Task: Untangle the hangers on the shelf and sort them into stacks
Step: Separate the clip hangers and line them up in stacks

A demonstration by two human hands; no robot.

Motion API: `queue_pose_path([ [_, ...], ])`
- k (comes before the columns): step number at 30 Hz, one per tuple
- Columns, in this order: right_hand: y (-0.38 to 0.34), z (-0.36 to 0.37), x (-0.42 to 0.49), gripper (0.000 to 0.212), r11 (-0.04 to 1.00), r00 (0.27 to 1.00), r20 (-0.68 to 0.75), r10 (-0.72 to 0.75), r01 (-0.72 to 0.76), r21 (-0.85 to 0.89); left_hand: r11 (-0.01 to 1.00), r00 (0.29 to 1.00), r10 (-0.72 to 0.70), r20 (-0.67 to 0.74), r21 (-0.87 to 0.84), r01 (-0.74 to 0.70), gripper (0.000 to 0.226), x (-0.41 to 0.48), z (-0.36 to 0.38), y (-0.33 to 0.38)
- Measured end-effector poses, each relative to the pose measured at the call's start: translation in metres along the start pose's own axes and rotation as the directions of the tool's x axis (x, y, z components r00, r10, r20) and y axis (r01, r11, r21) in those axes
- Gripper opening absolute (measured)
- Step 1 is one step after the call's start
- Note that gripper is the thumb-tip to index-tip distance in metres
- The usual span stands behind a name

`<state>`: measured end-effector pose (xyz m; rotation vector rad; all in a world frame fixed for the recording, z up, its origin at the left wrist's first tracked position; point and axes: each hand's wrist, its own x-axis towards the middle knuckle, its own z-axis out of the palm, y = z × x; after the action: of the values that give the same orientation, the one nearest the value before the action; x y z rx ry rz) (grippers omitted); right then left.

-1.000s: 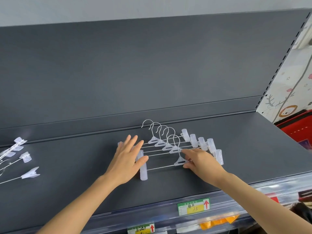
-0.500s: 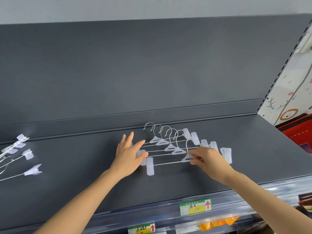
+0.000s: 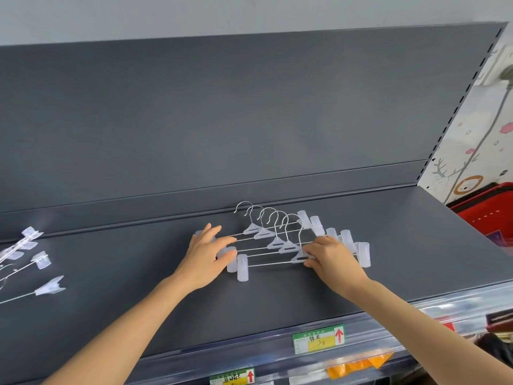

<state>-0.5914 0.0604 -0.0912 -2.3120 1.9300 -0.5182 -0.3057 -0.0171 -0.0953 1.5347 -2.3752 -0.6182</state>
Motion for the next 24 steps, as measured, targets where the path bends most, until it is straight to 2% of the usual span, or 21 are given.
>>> queue_pose_path([
  [5, -0.001, 0.0, 0.003, 0.009, 0.995, 1.0, -0.019, -0.018, 0.016, -0.097, 0.999, 1.0, -0.024, -0.005, -0.034, 0.024, 0.04, 0.002, -0.001, 0.002],
  [9, -0.002, -0.001, 0.005, 0.007, 0.992, 1.0, -0.028, -0.011, 0.007, -0.126, 1.0, 0.999, -0.018, 0.034, -0.005, 0.018, 0.06, 0.0, -0.005, 0.003],
  [12, -0.002, -0.001, 0.003, 0.019, 0.992, 0.999, -0.027, -0.017, 0.013, -0.127, 0.992, 1.0, -0.026, -0.007, 0.12, 0.027, 0.052, 0.003, -0.009, 0.012],
  [13, -0.002, -0.002, 0.002, 0.026, 0.991, 0.999, -0.025, -0.027, 0.023, -0.131, 0.987, 1.0, -0.023, -0.012, 0.16, 0.025, 0.057, 0.004, -0.011, 0.017],
  [16, 0.0, -0.006, 0.001, 0.04, 0.987, 0.998, -0.015, -0.066, 0.063, -0.145, 0.956, 0.998, 0.032, 0.061, 0.289, -0.049, 0.092, 0.011, -0.011, 0.038],
  [20, 0.006, -0.01, 0.006, 0.045, 0.975, 0.988, 0.047, -0.15, 0.156, -0.158, 0.901, 0.982, 0.056, 0.182, 0.415, -0.128, 0.105, 0.025, 0.0, 0.068],
  [24, 0.015, 0.0, 0.009, 0.055, 0.97, 0.977, 0.135, -0.164, 0.185, -0.156, 0.874, 0.966, -0.003, 0.257, 0.471, -0.123, 0.11, 0.035, 0.011, 0.073],
])
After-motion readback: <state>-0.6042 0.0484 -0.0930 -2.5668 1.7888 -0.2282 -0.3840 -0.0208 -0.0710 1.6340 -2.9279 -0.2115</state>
